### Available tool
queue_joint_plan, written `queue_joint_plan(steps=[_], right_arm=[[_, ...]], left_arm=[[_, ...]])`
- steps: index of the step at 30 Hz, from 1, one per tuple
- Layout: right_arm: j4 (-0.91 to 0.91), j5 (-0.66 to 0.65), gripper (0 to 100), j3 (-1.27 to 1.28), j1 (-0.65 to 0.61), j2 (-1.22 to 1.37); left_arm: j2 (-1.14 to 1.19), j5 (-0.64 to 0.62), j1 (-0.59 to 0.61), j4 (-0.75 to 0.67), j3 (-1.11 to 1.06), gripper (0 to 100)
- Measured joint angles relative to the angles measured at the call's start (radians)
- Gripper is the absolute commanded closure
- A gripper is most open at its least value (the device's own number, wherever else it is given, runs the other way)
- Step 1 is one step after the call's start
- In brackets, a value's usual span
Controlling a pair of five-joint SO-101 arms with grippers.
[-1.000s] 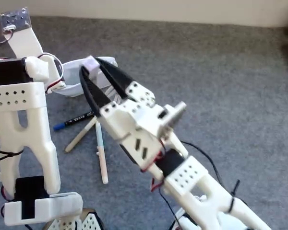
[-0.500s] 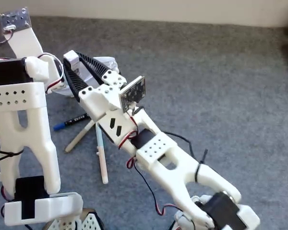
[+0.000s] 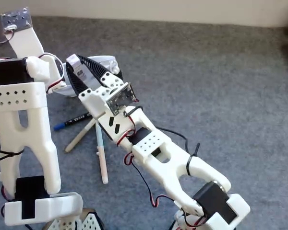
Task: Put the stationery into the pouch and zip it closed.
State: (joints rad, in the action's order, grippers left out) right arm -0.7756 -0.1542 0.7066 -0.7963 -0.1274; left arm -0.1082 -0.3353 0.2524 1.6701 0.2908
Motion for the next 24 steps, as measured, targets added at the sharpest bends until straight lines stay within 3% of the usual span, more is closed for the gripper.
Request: queue_joint_plan(steps=[7, 24], right_arm=[[0.0, -0.049, 82.7, 0.0, 0.0, 0.0], [0.038, -0.055, 82.1, 0.0, 0.0, -0.058]], left_arm=[[0.0, 0.0, 0.0, 0.0, 0.0, 99], [0.002, 0.0, 0.0, 0.0, -0.003, 99]])
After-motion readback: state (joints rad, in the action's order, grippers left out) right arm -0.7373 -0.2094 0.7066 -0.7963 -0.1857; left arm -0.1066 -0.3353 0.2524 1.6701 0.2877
